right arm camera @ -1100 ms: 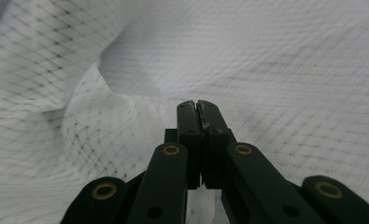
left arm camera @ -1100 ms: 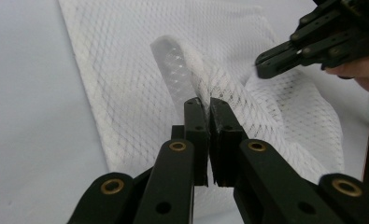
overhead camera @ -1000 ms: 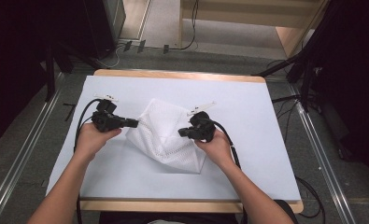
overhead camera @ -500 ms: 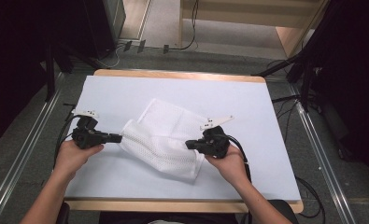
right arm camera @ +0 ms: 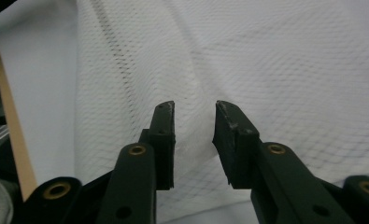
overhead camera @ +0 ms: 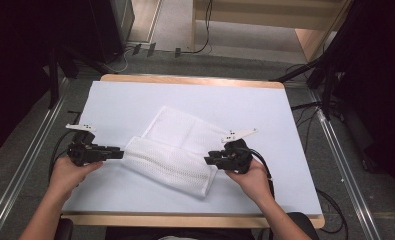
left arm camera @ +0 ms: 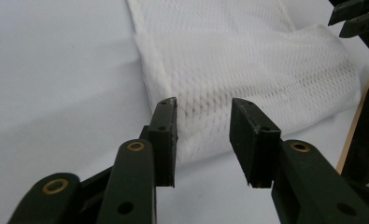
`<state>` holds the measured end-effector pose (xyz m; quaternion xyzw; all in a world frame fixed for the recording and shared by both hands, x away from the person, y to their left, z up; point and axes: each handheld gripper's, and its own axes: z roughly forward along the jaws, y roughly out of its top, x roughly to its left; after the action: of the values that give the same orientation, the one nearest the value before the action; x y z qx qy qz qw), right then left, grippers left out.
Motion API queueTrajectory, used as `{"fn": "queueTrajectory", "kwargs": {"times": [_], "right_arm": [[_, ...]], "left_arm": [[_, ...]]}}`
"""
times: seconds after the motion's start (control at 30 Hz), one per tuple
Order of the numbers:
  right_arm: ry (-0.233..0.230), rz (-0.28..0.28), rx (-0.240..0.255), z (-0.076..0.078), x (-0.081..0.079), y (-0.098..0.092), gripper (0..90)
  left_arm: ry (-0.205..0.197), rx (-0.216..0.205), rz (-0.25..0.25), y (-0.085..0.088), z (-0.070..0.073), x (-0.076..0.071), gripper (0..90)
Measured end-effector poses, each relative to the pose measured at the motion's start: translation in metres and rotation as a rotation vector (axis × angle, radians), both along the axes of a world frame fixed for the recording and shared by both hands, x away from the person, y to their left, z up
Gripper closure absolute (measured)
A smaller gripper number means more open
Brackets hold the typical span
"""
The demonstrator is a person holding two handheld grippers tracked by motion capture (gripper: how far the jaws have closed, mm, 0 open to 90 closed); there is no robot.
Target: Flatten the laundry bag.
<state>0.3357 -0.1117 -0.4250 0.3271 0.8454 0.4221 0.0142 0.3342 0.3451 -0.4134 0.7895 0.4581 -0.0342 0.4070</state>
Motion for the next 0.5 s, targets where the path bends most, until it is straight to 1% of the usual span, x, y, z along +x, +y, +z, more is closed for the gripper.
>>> {"fn": "queueTrajectory", "kwargs": {"times": [0.07, 0.1, 0.13, 0.17, 0.2, 0.23, 0.33, 0.43, 0.47, 0.5], "right_arm": [[-0.013, -0.02, 0.008, 0.001, 0.003, -0.005, 67.4], [-0.01, -0.029, 0.009, 0.001, 0.004, -0.006, 67.1], [-0.016, -0.038, 0.01, 0.0, 0.006, -0.009, 66.8], [-0.014, -0.044, 0.009, -0.001, 0.008, -0.011, 66.8], [0.002, -0.056, 0.011, -0.002, 0.01, -0.012, 66.6], [0.006, -0.066, 0.01, -0.002, 0.012, -0.014, 66.7], [0.01, -0.082, -0.002, -0.004, 0.016, -0.018, 66.8], [0.02, -0.092, -0.007, -0.007, 0.019, -0.019, 66.8], [0.024, -0.09, -0.014, -0.008, 0.019, -0.02, 66.8], [0.031, -0.092, -0.017, -0.009, 0.02, -0.02, 66.8]], "left_arm": [[-0.009, 0.018, 0.003, -0.001, 0.004, 0.006, 62.5], [-0.011, 0.03, 0.004, -0.003, 0.006, 0.011, 62.8], [-0.012, 0.03, -0.001, -0.005, 0.006, 0.015, 63.0], [-0.015, 0.038, -0.005, -0.007, 0.007, 0.019, 63.1], [-0.019, 0.047, -0.007, -0.011, 0.008, 0.026, 63.0], [-0.019, 0.049, -0.008, -0.013, 0.008, 0.03, 62.2], [-0.025, 0.057, -0.021, -0.023, 0.01, 0.044, 62.0], [-0.014, 0.085, -0.041, -0.034, 0.008, 0.059, 62.2], [-0.008, 0.084, -0.047, -0.037, 0.006, 0.063, 62.2], [0.004, 0.084, -0.042, -0.04, 0.003, 0.068, 62.1]]}}
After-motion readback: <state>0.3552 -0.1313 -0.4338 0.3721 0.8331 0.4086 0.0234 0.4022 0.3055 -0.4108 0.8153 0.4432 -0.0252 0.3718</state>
